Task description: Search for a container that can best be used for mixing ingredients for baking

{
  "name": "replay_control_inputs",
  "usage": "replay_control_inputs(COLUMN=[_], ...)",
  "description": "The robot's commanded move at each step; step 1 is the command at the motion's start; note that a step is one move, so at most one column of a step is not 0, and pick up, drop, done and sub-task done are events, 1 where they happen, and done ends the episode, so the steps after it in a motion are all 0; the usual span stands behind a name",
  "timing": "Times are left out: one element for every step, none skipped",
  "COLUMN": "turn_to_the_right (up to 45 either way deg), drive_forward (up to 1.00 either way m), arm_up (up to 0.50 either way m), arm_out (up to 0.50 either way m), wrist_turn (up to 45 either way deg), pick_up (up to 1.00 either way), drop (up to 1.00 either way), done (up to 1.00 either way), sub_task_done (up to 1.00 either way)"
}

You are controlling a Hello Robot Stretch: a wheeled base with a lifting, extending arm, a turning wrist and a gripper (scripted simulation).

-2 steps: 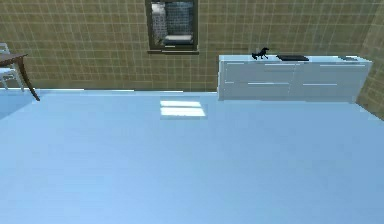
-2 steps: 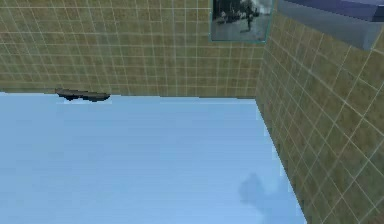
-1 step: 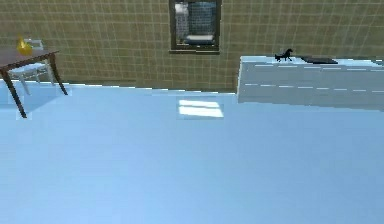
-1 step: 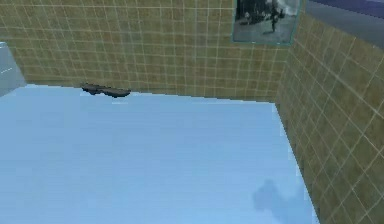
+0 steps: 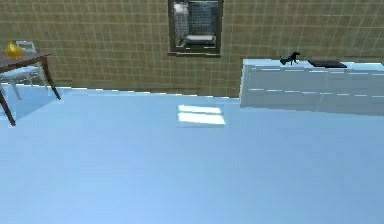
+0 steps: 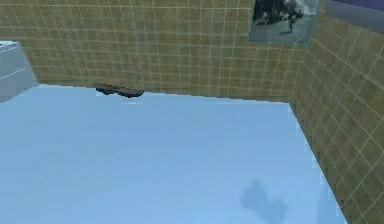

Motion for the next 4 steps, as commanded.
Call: replay_control_inputs(turn_to_the_right=[-45.0, -9.0, 0.0, 0.0], drive_forward=[0.00, 0.00, 1.00, 1.00], arm_up=[0.00, 0.00, 0.00, 0.00], arm_out=[0.00, 0.00, 0.00, 0.00], wrist_turn=[0.0, 0.0, 0.0, 0.0], pick_up=[0.00, 0.00, 0.00, 0.00], drop=[0.00, 0.00, 0.00, 0.00], done=[0.00, 0.00, 0.00, 0.00], sub_task_done=[0.00, 0.00, 0.00, 0.00])
